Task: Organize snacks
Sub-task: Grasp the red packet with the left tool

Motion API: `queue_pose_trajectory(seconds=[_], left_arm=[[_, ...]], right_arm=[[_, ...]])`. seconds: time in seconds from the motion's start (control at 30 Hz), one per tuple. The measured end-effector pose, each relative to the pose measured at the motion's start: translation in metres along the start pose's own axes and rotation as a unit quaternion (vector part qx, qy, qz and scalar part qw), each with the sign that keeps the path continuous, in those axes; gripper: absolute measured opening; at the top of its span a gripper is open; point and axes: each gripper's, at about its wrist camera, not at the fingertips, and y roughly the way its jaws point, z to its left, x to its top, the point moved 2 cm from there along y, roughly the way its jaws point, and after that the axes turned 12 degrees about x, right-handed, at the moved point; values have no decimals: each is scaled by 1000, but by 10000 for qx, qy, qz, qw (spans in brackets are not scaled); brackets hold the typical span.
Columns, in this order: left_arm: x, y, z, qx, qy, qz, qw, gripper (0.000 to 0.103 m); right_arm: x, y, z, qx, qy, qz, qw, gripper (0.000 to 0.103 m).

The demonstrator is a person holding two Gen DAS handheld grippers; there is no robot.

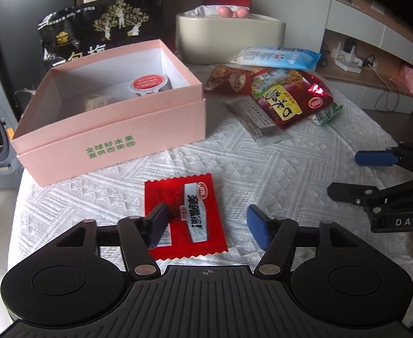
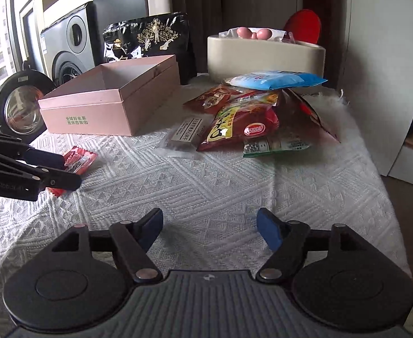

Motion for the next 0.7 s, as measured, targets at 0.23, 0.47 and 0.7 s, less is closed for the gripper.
queue_pose_trajectory(seconds=[0.23, 0.47, 0.7], left_arm=[[-3, -4, 4, 372, -47, -184, 9991, 70], [-5, 8, 16, 314, -258, -1, 9992, 72], [-6, 12, 18, 147, -237, -264, 9993, 71]], right_arm=[[0, 7, 7, 100, -215, 184, 9995, 93], [1, 8, 7, 215, -254, 267, 9991, 99], [4, 7, 9, 365, -326, 644, 9967, 103]])
